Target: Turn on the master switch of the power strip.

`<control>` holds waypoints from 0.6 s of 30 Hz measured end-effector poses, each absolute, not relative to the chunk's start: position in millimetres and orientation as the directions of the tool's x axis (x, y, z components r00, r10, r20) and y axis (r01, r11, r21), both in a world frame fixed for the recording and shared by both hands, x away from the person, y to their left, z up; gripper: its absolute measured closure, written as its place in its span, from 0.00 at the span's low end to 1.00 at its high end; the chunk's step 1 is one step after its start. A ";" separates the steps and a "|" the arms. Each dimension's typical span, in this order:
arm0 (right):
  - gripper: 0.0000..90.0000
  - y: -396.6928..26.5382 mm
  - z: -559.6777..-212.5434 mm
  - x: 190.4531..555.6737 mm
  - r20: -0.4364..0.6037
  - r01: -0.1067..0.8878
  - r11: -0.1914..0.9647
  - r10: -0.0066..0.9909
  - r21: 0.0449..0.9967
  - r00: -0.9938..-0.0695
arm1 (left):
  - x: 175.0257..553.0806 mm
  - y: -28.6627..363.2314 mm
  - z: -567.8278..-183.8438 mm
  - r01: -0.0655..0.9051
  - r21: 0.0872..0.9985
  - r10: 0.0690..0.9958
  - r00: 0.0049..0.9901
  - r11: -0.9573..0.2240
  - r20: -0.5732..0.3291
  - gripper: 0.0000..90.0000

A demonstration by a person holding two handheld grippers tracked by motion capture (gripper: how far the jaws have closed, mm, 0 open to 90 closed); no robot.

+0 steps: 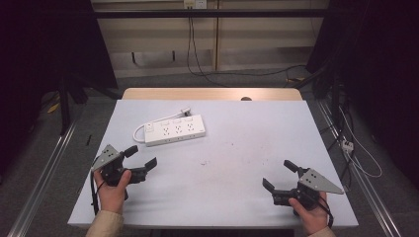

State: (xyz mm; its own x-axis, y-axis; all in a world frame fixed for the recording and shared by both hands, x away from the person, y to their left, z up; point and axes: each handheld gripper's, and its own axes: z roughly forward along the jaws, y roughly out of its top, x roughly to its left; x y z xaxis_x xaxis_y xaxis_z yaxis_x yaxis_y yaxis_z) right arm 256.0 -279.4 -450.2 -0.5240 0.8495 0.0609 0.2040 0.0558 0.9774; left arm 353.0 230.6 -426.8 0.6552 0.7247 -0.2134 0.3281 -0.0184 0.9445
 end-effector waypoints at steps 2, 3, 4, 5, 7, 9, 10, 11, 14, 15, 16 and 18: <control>0.01 -279.8 -449.9 256.3 0.056 0.201 0.059 0.849 0.978 -0.526 | 357.3 230.1 -425.5 0.331 0.943 0.731 0.648 -0.018 -0.213 0.07; 0.01 -279.9 -449.9 256.3 0.058 0.201 0.058 0.848 0.978 -0.527 | 358.7 229.8 -425.1 0.333 0.943 0.730 0.649 -0.020 -0.214 0.07; 0.01 -279.9 -449.9 256.3 0.058 0.201 0.058 0.848 0.978 -0.527 | 358.7 229.8 -425.1 0.333 0.943 0.730 0.649 -0.020 -0.214 0.07; 0.01 -279.7 -450.0 256.2 0.058 0.202 0.059 0.848 0.978 -0.527 | 359.9 229.9 -424.2 0.328 0.944 0.732 0.650 -0.029 -0.204 0.07; 0.01 -279.2 -450.2 256.2 0.059 0.204 0.058 0.848 0.977 -0.527 | 363.2 230.3 -421.7 0.326 0.945 0.739 0.645 -0.034 -0.196 0.08; 0.01 -279.5 -450.4 256.2 0.052 0.200 0.065 0.847 0.978 -0.529 | 364.1 230.5 -421.3 0.328 0.944 0.744 0.639 -0.032 -0.196 0.09; 0.01 -279.5 -450.1 255.6 0.052 0.199 0.065 0.846 0.978 -0.530 | 365.3 230.7 -421.1 0.331 0.943 0.745 0.637 -0.034 -0.197 0.09; 0.01 -279.6 -450.0 255.4 0.050 0.197 0.066 0.846 0.978 -0.530 | 367.6 231.0 -421.2 0.332 0.943 0.748 0.635 -0.039 -0.193 0.09; 0.01 -279.9 -449.5 255.2 0.050 0.195 0.063 0.848 0.979 -0.528 | 369.5 230.6 -421.3 0.335 0.941 0.746 0.637 -0.043 -0.193 0.10; 0.01 -279.9 -449.5 255.2 0.050 0.195 0.063 0.848 0.979 -0.528 | 370.3 230.2 -421.2 0.332 0.942 0.746 0.638 -0.044 -0.190 0.10; 0.01 -280.0 -448.9 255.3 0.052 0.195 0.060 0.850 0.979 -0.524 | 371.0 229.4 -421.1 0.332 0.942 0.748 0.637 -0.044 -0.190 0.10; 0.01 -280.2 -448.8 255.4 0.051 0.195 0.061 0.850 0.979 -0.524 | 372.9 228.5 -421.1 0.333 0.942 0.748 0.636 -0.046 -0.188 0.11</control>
